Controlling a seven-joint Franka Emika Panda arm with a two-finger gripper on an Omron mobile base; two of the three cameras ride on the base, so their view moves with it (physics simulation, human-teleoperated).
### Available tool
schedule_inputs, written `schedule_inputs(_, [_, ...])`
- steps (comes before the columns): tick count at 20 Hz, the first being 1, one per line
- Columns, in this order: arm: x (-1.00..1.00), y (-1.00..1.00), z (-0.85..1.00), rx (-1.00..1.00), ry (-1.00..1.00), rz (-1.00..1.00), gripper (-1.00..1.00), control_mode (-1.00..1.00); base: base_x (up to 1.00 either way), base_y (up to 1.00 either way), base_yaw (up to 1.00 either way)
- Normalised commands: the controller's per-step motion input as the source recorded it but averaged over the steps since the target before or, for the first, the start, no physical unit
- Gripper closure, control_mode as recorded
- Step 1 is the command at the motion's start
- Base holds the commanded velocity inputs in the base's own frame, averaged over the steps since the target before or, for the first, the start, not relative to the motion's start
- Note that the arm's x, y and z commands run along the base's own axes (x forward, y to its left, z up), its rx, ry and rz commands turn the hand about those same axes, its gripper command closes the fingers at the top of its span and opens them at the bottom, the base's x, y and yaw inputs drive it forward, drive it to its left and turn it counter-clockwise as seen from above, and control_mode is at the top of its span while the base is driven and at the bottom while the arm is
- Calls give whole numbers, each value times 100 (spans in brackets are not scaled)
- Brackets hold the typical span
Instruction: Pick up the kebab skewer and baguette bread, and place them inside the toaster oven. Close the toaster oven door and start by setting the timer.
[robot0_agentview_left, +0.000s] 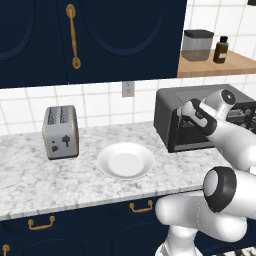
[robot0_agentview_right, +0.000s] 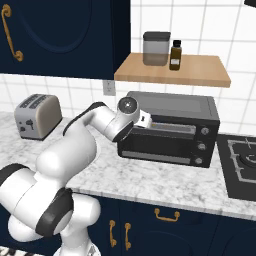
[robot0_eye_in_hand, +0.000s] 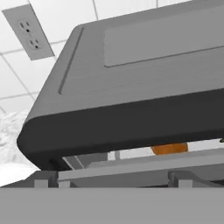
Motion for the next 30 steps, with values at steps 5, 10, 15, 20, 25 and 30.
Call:
schedule_inputs(5, [32,15,0,-4,0,0,-100,-100,0,0,0])
schedule_inputs(10, [45,24,-25,-3,0,0,-100,-100,0,0,0])
schedule_inputs(15, [30,17,-33,-1,-4,0,-100,-100,0,0,0])
schedule_inputs(20, [7,2,36,-1,0,0,-100,-100,0,0,0])
schedule_inputs(25, [-16,0,81,-4,3,1,-100,-100,0,0,0])
schedule_inputs(30, [-25,-2,67,-6,1,1,-100,-100,0,0,0])
